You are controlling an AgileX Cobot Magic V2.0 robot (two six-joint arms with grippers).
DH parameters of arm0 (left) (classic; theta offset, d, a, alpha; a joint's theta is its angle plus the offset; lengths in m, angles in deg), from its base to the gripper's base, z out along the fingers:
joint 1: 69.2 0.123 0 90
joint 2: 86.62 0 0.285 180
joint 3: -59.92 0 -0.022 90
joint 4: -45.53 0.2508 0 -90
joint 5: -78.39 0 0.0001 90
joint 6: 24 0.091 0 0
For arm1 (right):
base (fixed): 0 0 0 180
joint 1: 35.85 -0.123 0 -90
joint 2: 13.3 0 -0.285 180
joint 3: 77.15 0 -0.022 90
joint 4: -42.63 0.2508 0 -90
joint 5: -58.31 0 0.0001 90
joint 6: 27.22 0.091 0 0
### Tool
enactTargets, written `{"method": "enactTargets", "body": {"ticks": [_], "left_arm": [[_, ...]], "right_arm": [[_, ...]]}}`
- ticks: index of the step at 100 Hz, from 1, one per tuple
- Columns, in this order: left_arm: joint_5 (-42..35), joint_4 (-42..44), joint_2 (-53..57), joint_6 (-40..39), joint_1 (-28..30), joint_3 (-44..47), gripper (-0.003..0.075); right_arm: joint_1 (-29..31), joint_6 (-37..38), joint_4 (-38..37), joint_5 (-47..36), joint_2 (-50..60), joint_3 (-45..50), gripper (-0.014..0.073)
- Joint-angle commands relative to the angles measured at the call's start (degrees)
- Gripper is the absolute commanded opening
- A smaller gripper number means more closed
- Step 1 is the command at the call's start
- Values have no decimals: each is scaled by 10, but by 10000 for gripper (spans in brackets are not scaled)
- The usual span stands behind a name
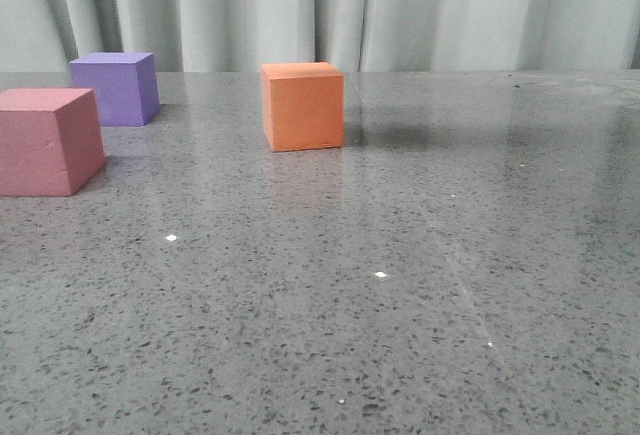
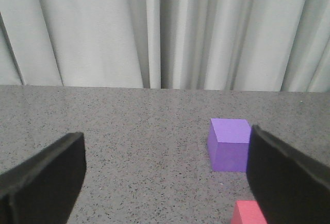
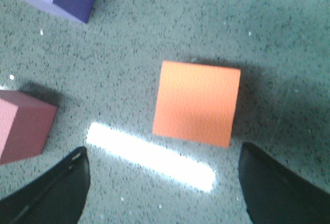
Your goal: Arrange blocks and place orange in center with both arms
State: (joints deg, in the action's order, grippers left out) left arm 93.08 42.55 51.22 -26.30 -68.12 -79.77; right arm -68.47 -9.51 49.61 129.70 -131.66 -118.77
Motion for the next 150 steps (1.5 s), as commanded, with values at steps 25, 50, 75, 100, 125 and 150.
{"method": "enactTargets", "body": {"ticks": [25, 50, 75, 100, 125, 150], "left_arm": [[-44, -2, -16, -3, 1, -50, 598], [50, -4, -110, 28, -12, -167, 598], [105, -30, -240, 142, -95, -288, 598], [237, -154, -398, 335, -158, -457, 598], [408, -283, -551, 531, -162, -630, 598], [526, -288, -679, 583, -180, -749, 599]], "right_arm": [[0, -16, -33, -57, 184, 218, 590], [0, -16, -33, -163, 341, 412, 590], [0, -16, -33, -193, 455, 513, 590], [0, -16, -32, -191, 516, 528, 590], [0, -16, -32, -181, 531, 528, 590], [0, -16, -32, -195, 530, 528, 590]]}}
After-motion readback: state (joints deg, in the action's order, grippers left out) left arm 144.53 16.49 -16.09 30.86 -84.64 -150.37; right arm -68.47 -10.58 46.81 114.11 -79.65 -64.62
